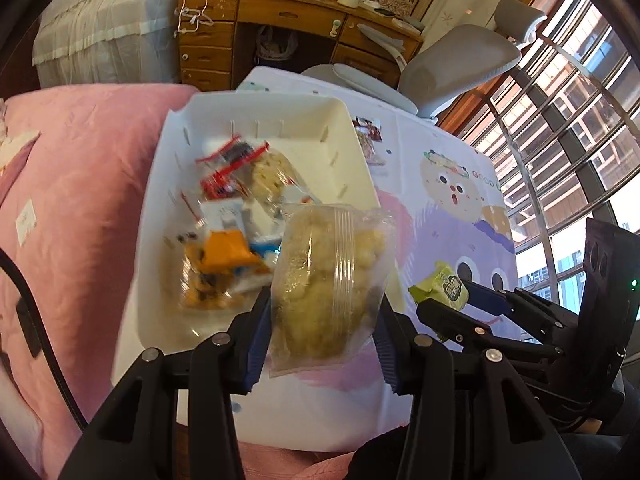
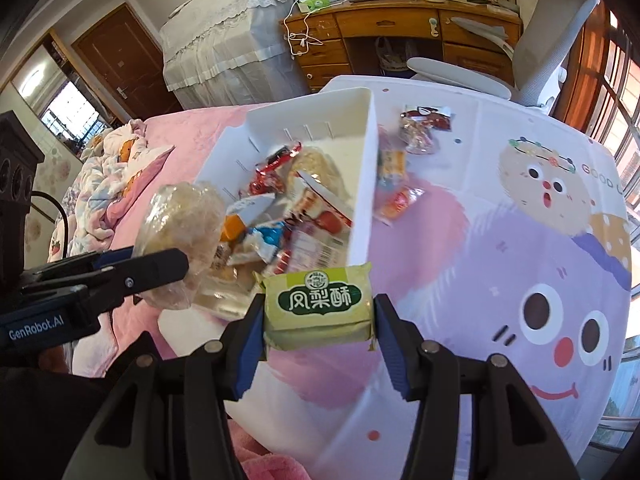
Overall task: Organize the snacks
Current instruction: 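Carry the cracker bag and green pastry pack over the tray with both grippers, then open both grippers to release the two packs into the tray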
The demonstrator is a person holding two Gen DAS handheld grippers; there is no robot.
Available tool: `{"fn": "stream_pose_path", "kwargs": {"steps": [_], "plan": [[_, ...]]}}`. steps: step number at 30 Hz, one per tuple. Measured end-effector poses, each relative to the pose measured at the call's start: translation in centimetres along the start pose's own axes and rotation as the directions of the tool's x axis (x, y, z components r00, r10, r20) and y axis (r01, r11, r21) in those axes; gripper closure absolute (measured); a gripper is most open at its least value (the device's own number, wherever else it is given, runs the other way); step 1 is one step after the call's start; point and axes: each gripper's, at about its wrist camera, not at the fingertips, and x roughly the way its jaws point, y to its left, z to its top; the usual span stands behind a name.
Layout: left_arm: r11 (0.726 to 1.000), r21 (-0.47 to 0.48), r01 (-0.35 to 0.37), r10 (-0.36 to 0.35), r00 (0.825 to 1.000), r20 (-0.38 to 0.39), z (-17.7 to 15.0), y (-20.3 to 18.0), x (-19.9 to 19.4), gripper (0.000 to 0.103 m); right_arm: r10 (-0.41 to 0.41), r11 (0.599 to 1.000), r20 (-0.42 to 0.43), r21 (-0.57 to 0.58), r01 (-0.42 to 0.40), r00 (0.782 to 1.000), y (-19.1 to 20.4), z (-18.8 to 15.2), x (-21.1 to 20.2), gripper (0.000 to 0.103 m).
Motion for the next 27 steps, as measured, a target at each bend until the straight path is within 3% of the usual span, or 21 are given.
{"fn": "stream_pose_path", "kwargs": {"steps": [16,21,27], "plan": [[0.979,0.188,0.076,-0.07,0.997,-0.041,4.5,7.2,0.0,0.058,-0.06,0.99,0.058,0.135,0.051,0.997,6.8,2.1,4.0,0.048],[0.958,0.274,0.088,-0.075,0.995,-0.059,4.7,7.6,0.1,0.03,-0.096,0.97,0.02,0.225,0.089,0.995,7.6,1.1,5.7,0.046],[0.937,0.324,0.13,-0.103,0.99,-0.098,4.4,7.5,0.7,0.027,-0.143,0.941,-0.022,0.308,0.142,0.99,7.8,-0.7,5.9,0.045]]}}
